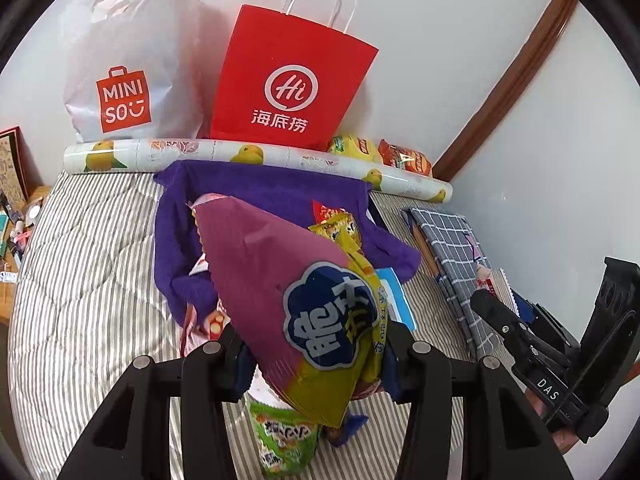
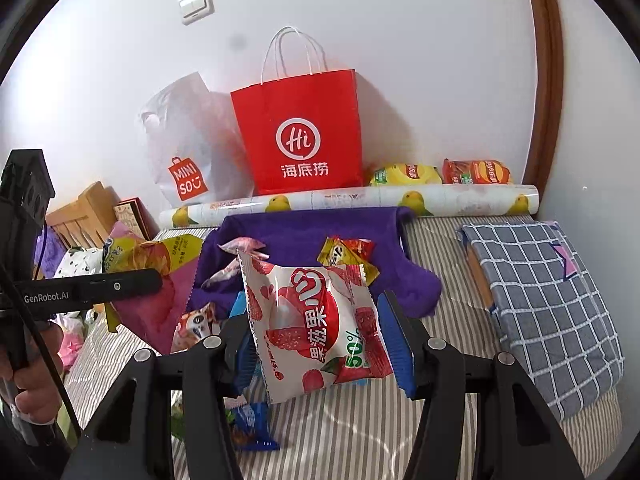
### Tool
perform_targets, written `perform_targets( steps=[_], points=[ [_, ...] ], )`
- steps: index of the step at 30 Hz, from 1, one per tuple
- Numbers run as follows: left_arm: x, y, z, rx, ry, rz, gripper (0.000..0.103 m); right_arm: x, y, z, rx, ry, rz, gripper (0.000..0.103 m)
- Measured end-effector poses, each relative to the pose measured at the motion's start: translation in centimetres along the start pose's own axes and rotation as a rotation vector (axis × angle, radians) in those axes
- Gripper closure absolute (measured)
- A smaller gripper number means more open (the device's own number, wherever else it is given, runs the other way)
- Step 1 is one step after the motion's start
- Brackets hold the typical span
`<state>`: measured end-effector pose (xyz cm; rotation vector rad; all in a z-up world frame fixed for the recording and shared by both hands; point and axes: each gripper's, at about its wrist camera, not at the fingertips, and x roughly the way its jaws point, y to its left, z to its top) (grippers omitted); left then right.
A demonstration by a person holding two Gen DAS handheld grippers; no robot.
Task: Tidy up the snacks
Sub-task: 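Carry the fruit packet with the right tool while the left carries the pink-yellow bag to the towel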
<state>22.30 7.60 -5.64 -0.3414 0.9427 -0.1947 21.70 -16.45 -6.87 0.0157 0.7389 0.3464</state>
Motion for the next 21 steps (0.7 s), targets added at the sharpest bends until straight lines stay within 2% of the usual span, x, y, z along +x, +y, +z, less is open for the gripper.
perform_targets(
  steps=[21],
  points=[
    [4.4, 0.4, 5.1, 0.037, 0.007, 0.032, 0.056, 5.8, -1.5, 5.1, 0.009, -0.008, 0.008, 0.049]
  ],
)
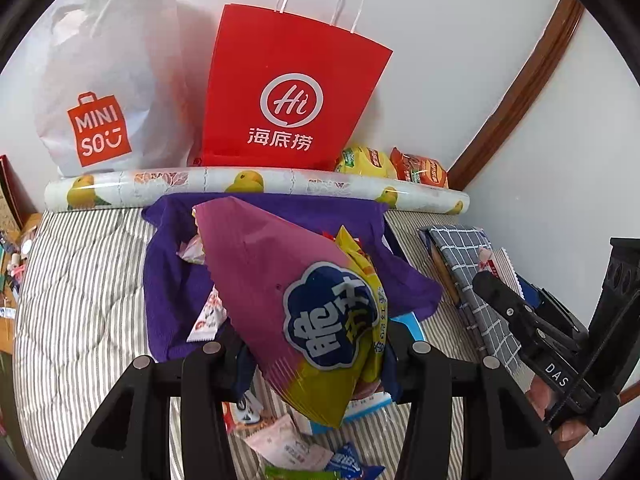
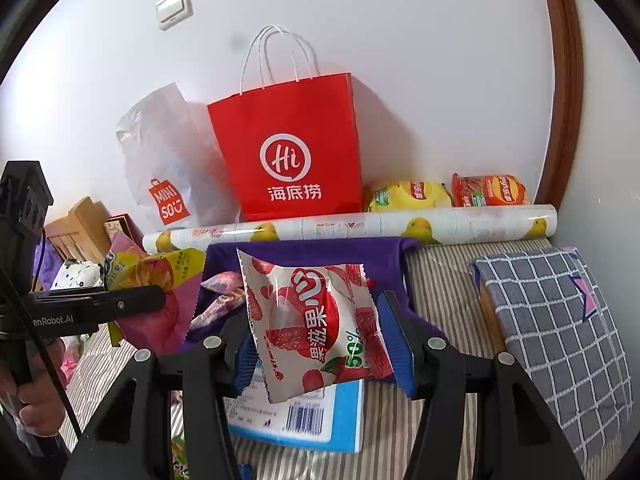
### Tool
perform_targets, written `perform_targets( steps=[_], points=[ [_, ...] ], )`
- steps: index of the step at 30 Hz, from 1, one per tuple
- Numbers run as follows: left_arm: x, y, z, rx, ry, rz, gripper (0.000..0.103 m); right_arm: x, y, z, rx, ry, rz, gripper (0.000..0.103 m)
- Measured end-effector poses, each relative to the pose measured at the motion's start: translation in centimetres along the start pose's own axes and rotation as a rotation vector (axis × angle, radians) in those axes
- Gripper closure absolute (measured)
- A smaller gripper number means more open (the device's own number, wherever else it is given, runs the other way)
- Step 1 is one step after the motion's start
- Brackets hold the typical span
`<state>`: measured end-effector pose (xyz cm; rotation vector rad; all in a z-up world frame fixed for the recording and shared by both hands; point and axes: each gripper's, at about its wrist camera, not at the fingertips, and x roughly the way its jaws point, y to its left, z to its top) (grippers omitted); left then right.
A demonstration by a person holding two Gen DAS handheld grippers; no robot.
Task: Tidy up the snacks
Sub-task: 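Carry the fruit packet with the right tool while the left carries the pink-yellow bag to the towel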
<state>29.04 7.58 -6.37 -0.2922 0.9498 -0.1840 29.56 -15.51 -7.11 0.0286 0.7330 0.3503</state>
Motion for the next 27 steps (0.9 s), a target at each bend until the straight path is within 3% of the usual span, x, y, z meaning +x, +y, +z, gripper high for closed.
perform_targets(
  steps=[16, 27],
  points=[
    [3.3, 2.7, 4.9, -0.041, -0.008, 0.036, 0.056, 5.4, -1.4, 3.4, 0.004, 0.016, 0.017, 0.049],
    [8.1, 3.4, 5.2, -0.038, 0.076, 0.067, 0.056, 12.5, -3.5, 1.1, 0.056, 0.121, 0.009, 0.049]
  ],
)
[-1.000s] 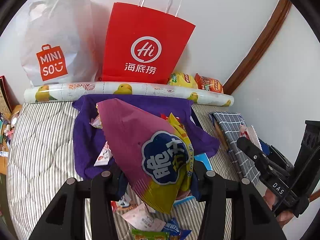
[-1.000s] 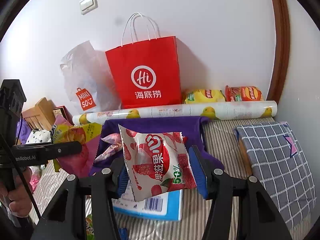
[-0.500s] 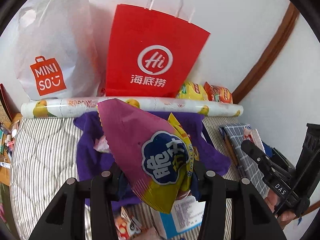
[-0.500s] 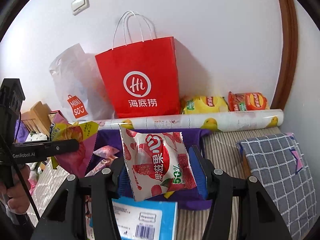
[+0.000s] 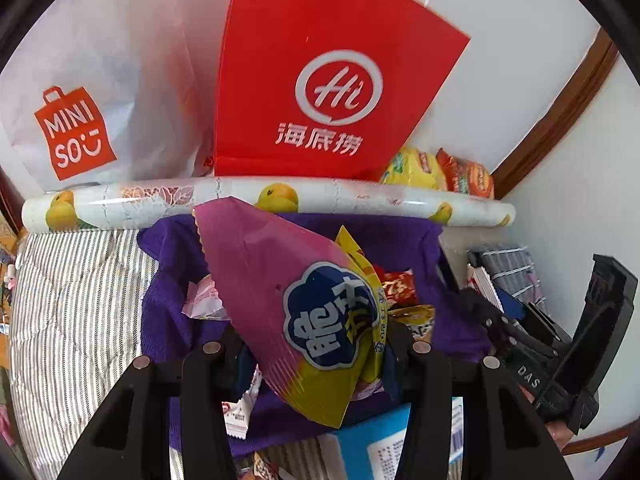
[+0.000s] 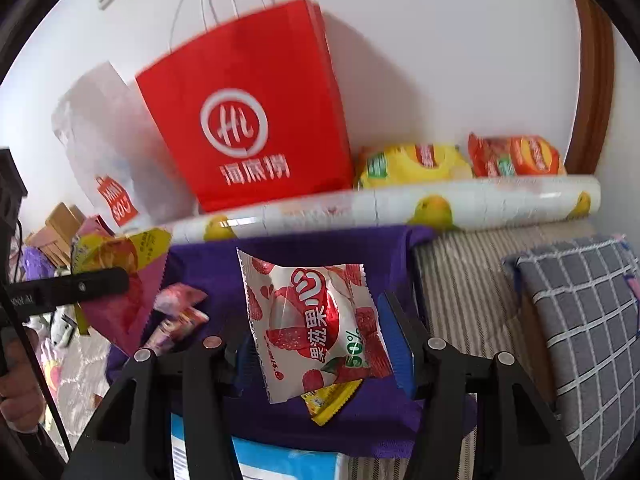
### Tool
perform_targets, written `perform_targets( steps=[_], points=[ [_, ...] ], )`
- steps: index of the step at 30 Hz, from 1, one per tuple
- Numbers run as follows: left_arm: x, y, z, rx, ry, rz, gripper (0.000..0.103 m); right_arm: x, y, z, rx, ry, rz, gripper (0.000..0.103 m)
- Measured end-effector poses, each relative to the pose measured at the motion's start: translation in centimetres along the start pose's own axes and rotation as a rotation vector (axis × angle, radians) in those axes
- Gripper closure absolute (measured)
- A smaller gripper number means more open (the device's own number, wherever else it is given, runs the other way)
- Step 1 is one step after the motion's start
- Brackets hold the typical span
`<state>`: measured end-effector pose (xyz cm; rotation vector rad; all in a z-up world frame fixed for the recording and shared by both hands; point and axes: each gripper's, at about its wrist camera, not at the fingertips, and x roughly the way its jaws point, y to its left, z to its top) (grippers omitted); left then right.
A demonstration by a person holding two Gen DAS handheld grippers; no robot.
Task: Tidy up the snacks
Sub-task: 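Carry the fruit packet with the right tool while the left carries the pink-yellow bag to the towel, then open the right tool over the towel while the left lowers the pink-yellow bag there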
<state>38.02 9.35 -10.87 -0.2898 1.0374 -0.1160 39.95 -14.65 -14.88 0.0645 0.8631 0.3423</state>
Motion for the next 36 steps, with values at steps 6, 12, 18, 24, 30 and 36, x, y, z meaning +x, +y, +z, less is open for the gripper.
perform_targets(
  steps=[6, 12, 18, 24, 30, 36],
  points=[
    [1.9, 0.1, 0.0, -0.001, 0.043, -0.006, 0.056, 1.1, -1.3, -1.0, 0.018, 0.029, -0.014, 0.049],
    [2.9, 0.5, -0.1, -0.018, 0.074, -0.028, 0.056, 1.8, -2.0, -1.4, 0.042, 0.057, -0.005, 0.049],
    [3.9, 0.2, -0.4, -0.011, 0.103, -0.015, 0.056, 2.2, -1.9, -1.6, 0.02, 0.072, -0.028, 0.048],
    [4.6, 0.0, -0.7, -0.002, 0.136, -0.016, 0.056, 3.0, -2.4, -1.9, 0.035, 0.112, -0.014, 0.047],
    [5.0, -0.2, -0.9, 0.006, 0.149, -0.012, 0.056, 3.5, -2.5, -2.2, 0.037, 0.128, -0.012, 0.047],
    [5.4, -0.2, -0.9, 0.008, 0.164, -0.005, 0.056, 3.6, -2.5, -2.2, 0.034, 0.127, -0.016, 0.047]
  ],
)
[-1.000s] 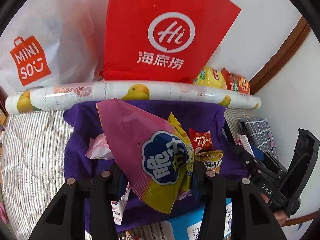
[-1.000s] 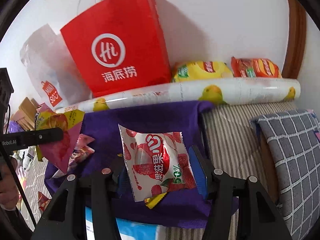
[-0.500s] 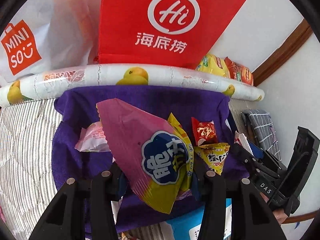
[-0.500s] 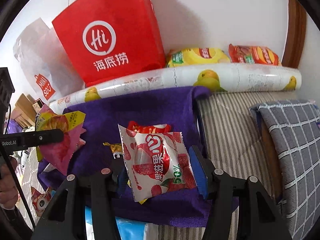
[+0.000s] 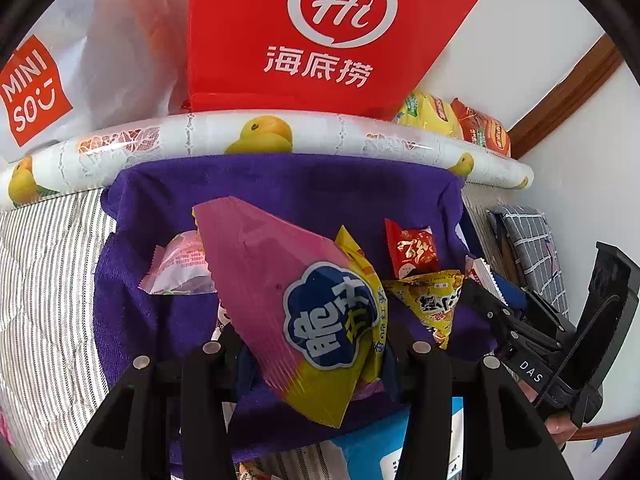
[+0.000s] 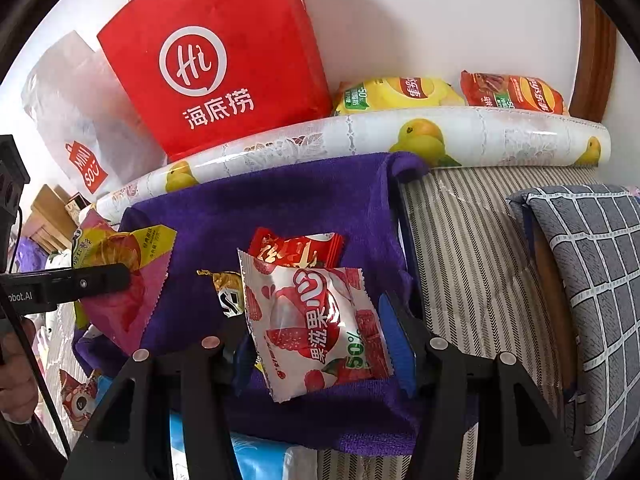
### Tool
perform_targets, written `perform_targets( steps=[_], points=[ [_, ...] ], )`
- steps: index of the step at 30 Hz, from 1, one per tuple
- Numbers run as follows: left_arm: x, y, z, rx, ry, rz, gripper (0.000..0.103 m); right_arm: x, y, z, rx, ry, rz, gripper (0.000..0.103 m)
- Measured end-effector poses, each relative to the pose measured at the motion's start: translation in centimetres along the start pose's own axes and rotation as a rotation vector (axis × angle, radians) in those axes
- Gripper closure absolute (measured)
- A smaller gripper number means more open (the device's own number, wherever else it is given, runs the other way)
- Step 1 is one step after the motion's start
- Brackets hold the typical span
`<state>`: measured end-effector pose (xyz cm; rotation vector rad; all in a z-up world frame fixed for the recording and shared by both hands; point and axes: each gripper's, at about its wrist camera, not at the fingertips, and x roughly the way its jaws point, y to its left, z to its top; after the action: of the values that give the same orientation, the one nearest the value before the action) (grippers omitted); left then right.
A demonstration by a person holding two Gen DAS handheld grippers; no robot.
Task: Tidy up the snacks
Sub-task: 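Open the right tool over the towel while the left lowers the pink-yellow bag there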
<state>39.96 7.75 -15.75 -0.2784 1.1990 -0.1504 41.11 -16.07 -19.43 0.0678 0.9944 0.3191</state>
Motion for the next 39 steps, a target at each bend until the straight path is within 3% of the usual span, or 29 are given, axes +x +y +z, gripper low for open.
perform_targets(
  steps=[18, 25, 30, 36, 39],
  points=[
    [1.1, -0.6, -0.2, 0.015, 0.038, 0.023, 0.056, -0.3, 0.3, 0.0, -0.007, -0.024, 0.015, 0.046],
    [0.7, -0.8, -0.2, 0.024, 0.035, 0.026, 0.056, -1.1, 0.6, 0.1, -0.013, -0.064, 0.031, 0.033],
    [0.8, -0.8, -0.2, 0.03, 0.043, 0.026, 0.055, -1.0, 0.3, 0.1, 0.005, -0.059, 0.038, 0.033],
    [1.4, -0.7, -0.1, 0.025, 0.067, 0.03, 0.052, -0.9, 0.0, 0.1, 0.022, -0.057, 0.039, 0.033],
    [0.9, -0.6, -0.1, 0.019, 0.047, -0.005, 0.042, -1.0, 0.0, 0.1, 0.025, -0.06, 0.041, 0.033]
  ],
)
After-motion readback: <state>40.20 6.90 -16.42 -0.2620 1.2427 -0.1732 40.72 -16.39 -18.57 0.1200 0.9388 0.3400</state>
